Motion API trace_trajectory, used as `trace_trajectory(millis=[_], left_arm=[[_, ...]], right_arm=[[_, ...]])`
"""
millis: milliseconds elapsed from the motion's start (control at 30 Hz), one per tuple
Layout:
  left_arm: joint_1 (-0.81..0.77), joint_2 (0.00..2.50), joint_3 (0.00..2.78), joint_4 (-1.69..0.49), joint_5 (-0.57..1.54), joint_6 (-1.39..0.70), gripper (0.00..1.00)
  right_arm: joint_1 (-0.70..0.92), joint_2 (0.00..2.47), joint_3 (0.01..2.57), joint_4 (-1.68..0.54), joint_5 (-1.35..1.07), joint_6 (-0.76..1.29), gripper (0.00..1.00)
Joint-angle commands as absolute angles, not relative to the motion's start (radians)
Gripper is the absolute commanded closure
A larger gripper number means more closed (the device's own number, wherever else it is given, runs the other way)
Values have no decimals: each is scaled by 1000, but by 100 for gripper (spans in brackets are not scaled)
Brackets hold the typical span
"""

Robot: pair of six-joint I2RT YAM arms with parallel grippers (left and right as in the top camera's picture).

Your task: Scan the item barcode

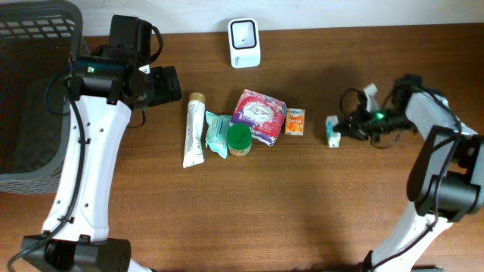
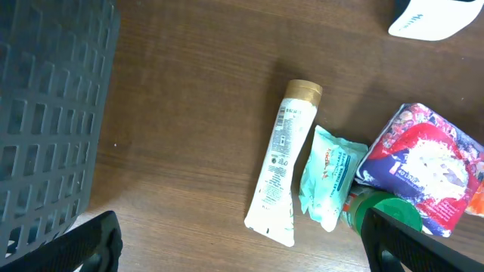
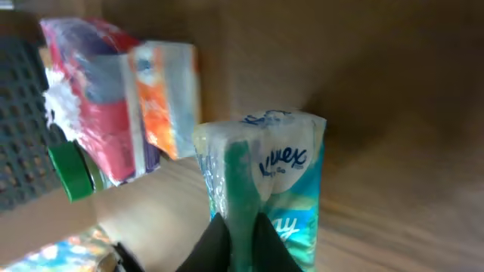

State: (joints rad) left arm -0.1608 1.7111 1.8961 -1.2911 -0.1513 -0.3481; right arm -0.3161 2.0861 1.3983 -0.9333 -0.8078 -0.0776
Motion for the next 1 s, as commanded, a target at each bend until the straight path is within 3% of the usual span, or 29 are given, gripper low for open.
trace_trajectory(millis=[0,100,267,467,700,967], left_arm=[[-163,1711,1896,-1289,-162,-344,1],[-163,1711,1896,-1289,-162,-344,1],[-163,1711,1896,-1289,-162,-344,1],[-162,1711,1896,-1289,-162,-344,1],[-163,1711,1896,-1289,-162,-344,1],[-162,1711,1896,-1289,-162,-344,1]], right_arm=[[-382,2086,1406,-939,-768,-64,77],[-400,2086,1495,-1029,-605,-44,64],[-359,2082,1670,-1217,-543,-49,63],[-200,2082,1694,-1225,-493,-69,65],[-1,2083,1766,-1288,81,183,58],[152,2083,1656,-1196,309,324,58]])
